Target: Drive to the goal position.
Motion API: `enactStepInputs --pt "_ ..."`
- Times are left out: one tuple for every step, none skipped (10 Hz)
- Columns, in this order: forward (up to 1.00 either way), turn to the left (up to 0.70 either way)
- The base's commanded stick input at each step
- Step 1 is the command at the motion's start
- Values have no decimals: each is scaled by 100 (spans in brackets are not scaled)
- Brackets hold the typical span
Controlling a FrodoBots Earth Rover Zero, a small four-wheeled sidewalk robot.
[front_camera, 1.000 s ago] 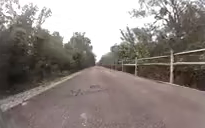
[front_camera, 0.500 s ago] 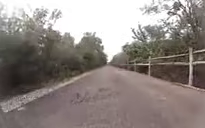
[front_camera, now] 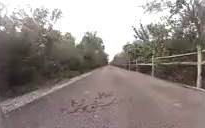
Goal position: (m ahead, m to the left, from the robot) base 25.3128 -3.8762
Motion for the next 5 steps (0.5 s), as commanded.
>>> enactStepInputs --pt "70 0" --pt "70 0" --pt "70 0" --pt "70 0" --pt "70 0"
